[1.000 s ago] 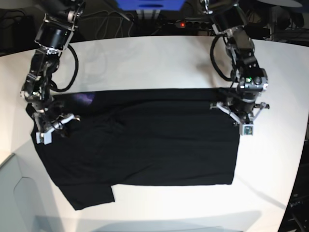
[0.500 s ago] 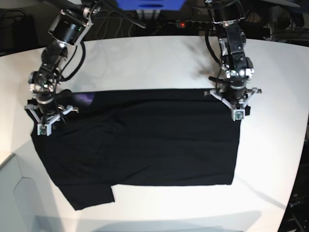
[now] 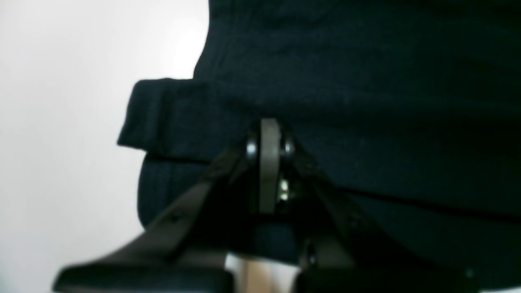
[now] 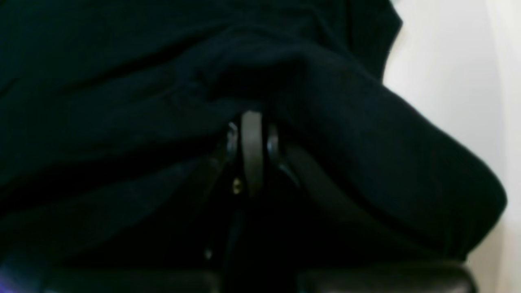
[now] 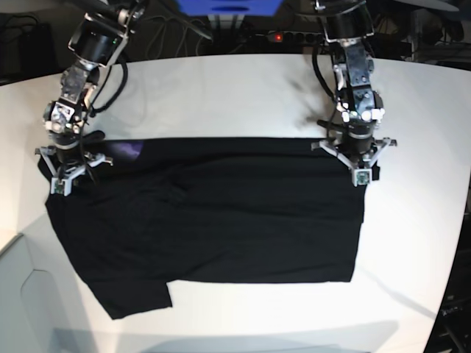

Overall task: Fold the T-shirt properly
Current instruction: 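Hold the shirt with both grippers and drag it toward the robot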

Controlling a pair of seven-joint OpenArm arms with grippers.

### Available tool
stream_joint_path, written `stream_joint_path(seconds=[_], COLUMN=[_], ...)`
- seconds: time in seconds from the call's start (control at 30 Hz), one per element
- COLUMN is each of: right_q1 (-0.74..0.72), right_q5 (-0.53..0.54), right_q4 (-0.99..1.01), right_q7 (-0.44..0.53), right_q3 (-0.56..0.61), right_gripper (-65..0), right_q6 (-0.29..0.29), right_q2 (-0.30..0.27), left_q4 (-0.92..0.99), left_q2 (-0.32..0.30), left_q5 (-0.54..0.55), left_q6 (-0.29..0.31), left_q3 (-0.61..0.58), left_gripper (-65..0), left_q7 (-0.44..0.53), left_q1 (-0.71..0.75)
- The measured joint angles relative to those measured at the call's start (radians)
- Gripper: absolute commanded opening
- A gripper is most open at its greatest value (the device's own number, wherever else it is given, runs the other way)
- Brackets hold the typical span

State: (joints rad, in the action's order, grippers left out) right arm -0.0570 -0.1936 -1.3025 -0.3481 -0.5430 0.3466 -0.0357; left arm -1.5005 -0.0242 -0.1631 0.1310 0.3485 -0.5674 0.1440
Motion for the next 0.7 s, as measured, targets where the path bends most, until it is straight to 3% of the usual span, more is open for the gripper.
stream_joint_path(seconds=[0.53,0.7], right_q1=[0.137,0.230], right_q5=[0.075,0.060], right_q4=[-0.040,-0.143], right_q7=[0.041,0.004], right_q3=[-0.001,-0.002], right_gripper=[-65.0,-65.0], right_q6=[0.005,0.004], right_q2=[-0.070,-0.064], left_q4=[-0.196,-0.267], left_q2=[0.016,0.005], left_q5=[0.024,0.159], left_q6=[0.015,0.019], left_q3=[-0.009,-0.002], left_gripper=[-65.0,-65.0], left_q7=[0.010,-0.012], left_q1=[0.262,0.358])
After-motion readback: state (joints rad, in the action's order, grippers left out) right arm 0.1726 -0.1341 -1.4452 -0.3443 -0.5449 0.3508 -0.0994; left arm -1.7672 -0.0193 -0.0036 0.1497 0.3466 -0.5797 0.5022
